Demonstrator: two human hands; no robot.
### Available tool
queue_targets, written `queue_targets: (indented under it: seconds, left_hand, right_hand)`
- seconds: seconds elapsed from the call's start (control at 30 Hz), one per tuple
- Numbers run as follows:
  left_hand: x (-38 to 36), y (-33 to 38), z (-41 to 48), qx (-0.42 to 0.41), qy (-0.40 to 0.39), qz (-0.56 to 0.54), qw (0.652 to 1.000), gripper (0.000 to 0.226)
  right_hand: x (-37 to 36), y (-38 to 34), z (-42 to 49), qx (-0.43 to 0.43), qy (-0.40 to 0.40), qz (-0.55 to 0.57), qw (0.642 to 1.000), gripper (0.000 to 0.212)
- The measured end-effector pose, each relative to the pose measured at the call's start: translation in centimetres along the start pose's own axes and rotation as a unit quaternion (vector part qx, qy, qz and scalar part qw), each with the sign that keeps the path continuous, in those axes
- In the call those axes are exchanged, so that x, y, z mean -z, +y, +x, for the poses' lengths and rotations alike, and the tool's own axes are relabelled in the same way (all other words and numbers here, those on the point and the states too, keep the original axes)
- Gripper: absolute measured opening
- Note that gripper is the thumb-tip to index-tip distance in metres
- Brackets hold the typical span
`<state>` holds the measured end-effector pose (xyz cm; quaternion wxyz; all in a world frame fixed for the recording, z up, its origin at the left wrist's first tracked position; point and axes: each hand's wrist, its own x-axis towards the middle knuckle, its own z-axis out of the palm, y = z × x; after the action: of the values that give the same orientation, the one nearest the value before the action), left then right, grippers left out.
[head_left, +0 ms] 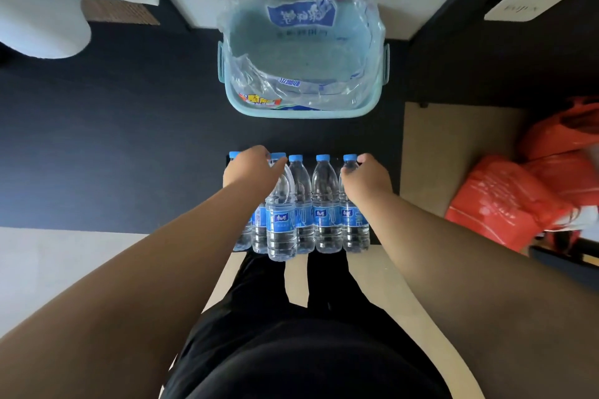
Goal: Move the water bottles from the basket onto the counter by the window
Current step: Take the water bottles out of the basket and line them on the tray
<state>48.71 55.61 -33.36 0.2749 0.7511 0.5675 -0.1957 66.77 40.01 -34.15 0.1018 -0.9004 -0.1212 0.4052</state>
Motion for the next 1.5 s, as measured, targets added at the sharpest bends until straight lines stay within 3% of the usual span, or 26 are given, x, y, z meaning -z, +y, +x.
queue_targets:
  seconds: [0.43, 0.67, 0.87, 1.07, 1.17, 1.4, 1.5]
  left_hand:
    - [0.2, -3.8, -3.7, -0.072, -0.022, 0.109, 0.991, 0.064]
    - [0.1, -9.0, -4.5, -0.05, -0.035, 0.133, 0.989, 0.049]
    - [-0.6, -13.5, -3.1, 0.003, -0.056, 0.134, 0.989, 0.059]
    - [-1.0, -16.7, -2.3, 0.017, -0.043, 0.114, 0.992, 0.055]
    - [-1.1, -16.9, -2.1, 0.026, -0.073, 0.094, 0.993, 0.063]
    - [-3.3, -13.9, -3.5, 0.007, -0.081, -0.026, 0.996, 0.052]
    - [-4.8, -12.5, -3.8, 0.043, -0.069, -0.046, 0.996, 0.058]
  right_hand:
    - [1.7, 1.1, -3.8, 0.055, -0.034, -0.209, 0.976, 0.055]
    - [2.5, 3.9, -3.5, 0.11, -0.048, -0.274, 0.954, 0.06]
    - [2.6, 8.0, -1.9, 0.14, -0.071, -0.344, 0.926, 0.081]
    - [2.5, 10.8, -0.9, 0.135, -0.107, -0.31, 0.935, 0.096]
    - [2.1, 11.1, -0.8, 0.119, -0.116, -0.282, 0.945, 0.098]
    - [-0.3, 8.4, -1.1, 0.061, -0.134, -0.176, 0.973, 0.103]
    - [-1.4, 7.7, -1.3, 0.038, -0.111, -0.165, 0.979, 0.1]
